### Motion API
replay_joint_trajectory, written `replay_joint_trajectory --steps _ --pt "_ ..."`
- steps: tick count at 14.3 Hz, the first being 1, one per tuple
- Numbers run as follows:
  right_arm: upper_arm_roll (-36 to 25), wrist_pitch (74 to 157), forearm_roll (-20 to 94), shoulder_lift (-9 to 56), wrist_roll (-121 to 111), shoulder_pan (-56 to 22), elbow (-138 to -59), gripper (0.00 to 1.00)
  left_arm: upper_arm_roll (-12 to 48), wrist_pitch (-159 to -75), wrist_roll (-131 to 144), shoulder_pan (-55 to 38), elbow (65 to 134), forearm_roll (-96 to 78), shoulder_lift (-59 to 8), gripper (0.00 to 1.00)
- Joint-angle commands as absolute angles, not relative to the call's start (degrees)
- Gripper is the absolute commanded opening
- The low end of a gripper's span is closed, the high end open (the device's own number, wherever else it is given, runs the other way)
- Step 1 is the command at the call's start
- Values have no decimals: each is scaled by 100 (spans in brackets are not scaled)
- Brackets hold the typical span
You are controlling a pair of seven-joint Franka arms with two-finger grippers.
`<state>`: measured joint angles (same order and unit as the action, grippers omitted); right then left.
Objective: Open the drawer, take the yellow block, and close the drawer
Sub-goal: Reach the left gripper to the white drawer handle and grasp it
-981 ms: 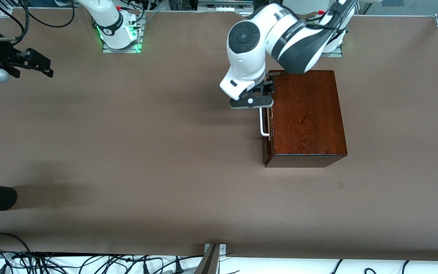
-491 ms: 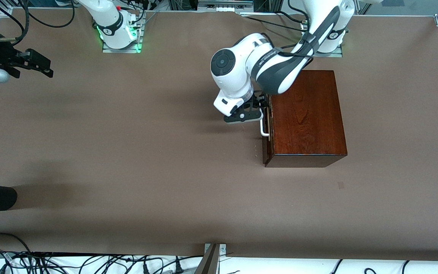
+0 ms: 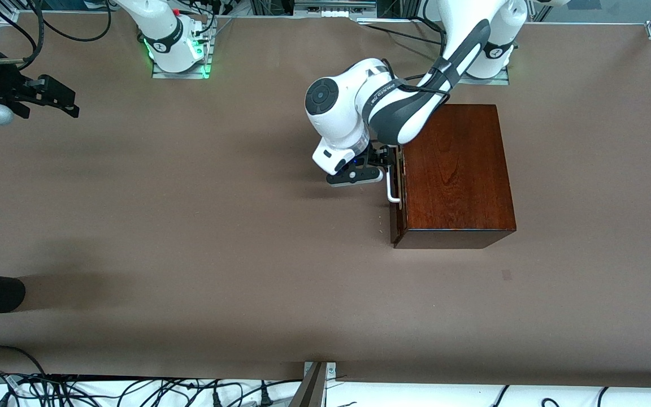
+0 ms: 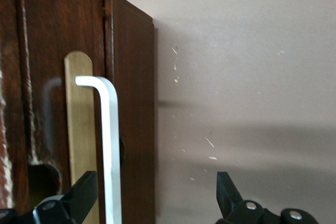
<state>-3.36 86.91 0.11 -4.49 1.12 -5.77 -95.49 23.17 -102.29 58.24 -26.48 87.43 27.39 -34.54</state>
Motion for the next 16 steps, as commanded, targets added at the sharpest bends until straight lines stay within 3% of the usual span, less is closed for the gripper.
replay_joint_trajectory --steps 1,10,16 --pt "-290 8754 -123 -439 79 -554 -9562 100 2276 -10511 5906 -2646 9061 3050 -3437 100" --pt "-229 8999 -281 -413 123 -598 -9519 100 2294 -10494 5906 -2637 9448 3032 -3340 100" --pt "-237 9246 -325 -282 132 -589 -9518 100 2303 -10538 5924 -2646 9325 2656 -3349 100"
